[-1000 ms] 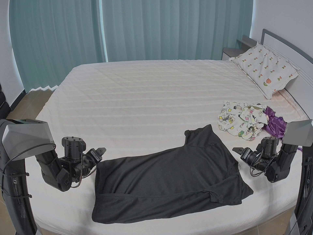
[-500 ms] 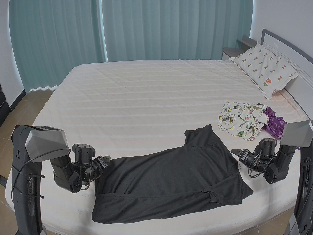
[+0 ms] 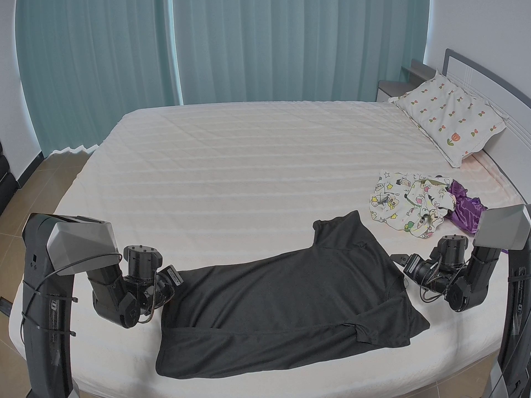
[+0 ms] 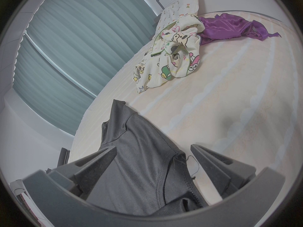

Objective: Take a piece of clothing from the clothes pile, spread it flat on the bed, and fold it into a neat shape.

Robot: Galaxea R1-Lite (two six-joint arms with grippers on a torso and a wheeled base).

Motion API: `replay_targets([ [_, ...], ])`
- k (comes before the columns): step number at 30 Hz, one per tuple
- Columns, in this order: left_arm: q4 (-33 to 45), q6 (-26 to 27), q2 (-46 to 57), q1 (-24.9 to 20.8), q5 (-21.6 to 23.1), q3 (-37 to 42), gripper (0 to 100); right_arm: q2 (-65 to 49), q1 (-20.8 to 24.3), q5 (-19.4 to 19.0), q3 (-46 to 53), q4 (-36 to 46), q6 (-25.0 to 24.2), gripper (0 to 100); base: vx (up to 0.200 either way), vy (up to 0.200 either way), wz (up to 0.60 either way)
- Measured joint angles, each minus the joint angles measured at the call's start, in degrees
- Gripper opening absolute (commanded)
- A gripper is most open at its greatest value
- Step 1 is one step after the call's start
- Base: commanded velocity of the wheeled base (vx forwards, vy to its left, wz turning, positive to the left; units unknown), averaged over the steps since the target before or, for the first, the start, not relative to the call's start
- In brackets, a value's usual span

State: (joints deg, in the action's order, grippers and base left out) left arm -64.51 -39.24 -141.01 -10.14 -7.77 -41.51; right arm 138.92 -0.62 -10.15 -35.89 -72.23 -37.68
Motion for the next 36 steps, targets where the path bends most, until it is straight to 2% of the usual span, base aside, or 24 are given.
replay_targets([
  [7, -0.63, -0.96, 0.11, 0.39, -0.57, -0.63, 0, 0.00, 0.02, -0.02, 0.11, -0.06, 0.00, 100, 0.000, 0.000, 0.00],
  [15, -8.11, -1.71, 0.07, 0.48, -2.82, -0.94, 0, 0.00, -0.01, -0.10, -0.07, -0.06, -0.02, 100, 0.000, 0.000, 0.00],
  [22, -8.51, -1.45, -0.37, 1.11, -2.96, -1.01, 0, 0.00, 0.02, -0.10, -0.13, -0.09, -0.02, 100, 0.000, 0.000, 0.00],
  [23, -8.51, -1.45, -0.43, 1.16, -2.96, -1.02, 100, 0.00, 0.02, -0.11, -0.13, -0.09, -0.02, 100, 0.000, 0.000, 0.00],
  [36, -8.48, -1.93, -0.98, 1.90, -1.97, -1.95, 100, 0.00, 0.00, -0.11, -0.13, -0.09, -0.02, 100, 0.000, 0.000, 0.00],
])
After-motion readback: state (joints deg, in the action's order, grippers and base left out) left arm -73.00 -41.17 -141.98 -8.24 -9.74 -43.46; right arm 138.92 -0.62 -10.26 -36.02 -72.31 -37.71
